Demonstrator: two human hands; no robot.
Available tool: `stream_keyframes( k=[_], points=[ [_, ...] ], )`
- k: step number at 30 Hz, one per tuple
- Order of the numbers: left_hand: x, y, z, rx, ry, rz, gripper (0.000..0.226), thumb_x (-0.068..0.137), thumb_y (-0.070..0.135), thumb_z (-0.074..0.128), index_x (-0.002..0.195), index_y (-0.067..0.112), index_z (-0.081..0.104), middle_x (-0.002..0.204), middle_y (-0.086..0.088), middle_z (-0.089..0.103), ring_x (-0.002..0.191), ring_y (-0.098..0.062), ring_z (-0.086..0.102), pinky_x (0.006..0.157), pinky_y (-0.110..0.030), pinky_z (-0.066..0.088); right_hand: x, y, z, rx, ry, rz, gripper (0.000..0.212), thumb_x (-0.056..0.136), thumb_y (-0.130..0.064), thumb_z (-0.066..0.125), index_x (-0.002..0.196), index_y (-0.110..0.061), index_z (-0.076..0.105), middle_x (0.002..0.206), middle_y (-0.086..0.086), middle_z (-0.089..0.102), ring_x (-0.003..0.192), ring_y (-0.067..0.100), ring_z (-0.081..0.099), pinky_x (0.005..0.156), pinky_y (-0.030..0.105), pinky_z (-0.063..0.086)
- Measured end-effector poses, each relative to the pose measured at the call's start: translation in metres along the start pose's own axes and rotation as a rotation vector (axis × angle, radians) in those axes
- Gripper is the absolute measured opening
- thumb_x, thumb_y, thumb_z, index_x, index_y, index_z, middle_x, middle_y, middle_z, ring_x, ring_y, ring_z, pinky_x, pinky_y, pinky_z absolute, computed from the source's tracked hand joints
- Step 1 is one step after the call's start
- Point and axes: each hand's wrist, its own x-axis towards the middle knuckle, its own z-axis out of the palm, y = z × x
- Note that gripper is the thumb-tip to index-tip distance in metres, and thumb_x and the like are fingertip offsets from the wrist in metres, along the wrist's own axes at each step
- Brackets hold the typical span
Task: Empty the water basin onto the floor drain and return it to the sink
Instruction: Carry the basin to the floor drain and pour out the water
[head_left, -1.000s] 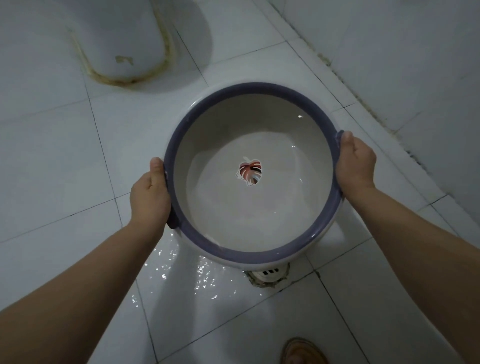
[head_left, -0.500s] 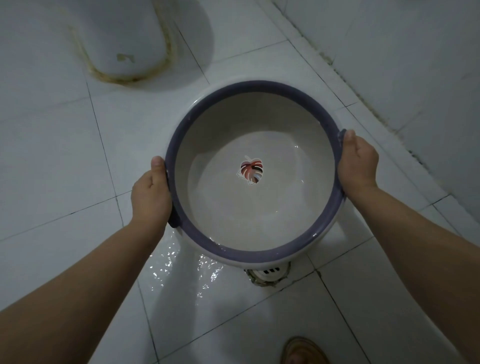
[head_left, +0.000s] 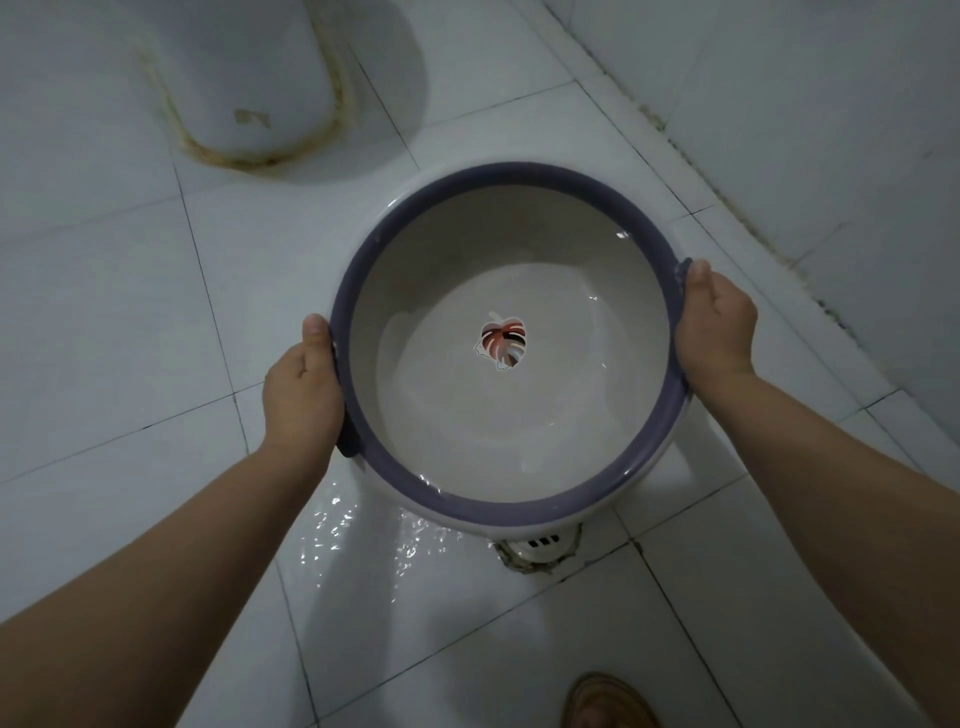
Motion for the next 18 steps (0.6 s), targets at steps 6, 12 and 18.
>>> stream_keyframes(
  k=[6, 12, 18],
  points=[
    [-0.0006, 0.0007, 0.0001, -0.001, -0.004, -0.001, 0.056, 0.093, 0.054, 0.021, 0.066, 0.015, 0.049, 0.067, -0.005, 0.053, 0.067, -0.02, 0.051, 0.065, -0.034, 0.044, 0.0004, 0.003, -0.0002, -0.003, -0.001, -0.021, 0.031, 0.097, -0.03, 0.032, 0.078, -0.02, 0.054, 0.072, 0.002, 0.052, 0.066, 0.014, 0.045, 0.047, -0.002, 0.029],
    [0.0005, 0.0038, 0.0008, 0.014, 0.004, 0.031, 0.056, 0.094, 0.053, 0.021, 0.062, 0.016, 0.047, 0.065, -0.004, 0.051, 0.064, -0.018, 0.048, 0.062, -0.033, 0.04, -0.0004, 0.0046, -0.0015, -0.003, 0.004, -0.014, 0.03, 0.097, -0.03, 0.031, 0.08, -0.022, 0.055, 0.077, 0.005, 0.054, 0.072, 0.017, 0.047, 0.047, 0.005, 0.031],
    [0.0018, 0.0069, 0.0016, 0.041, 0.004, 0.056, 0.056, 0.095, 0.051, 0.02, 0.061, 0.016, 0.047, 0.064, -0.005, 0.051, 0.064, -0.02, 0.048, 0.063, -0.033, 0.04, -0.0019, 0.007, -0.0011, 0.031, 0.008, 0.012, 0.037, 0.097, -0.03, 0.032, 0.088, -0.013, 0.064, 0.079, 0.006, 0.055, 0.073, 0.017, 0.049, 0.048, 0.001, 0.031]
  ],
)
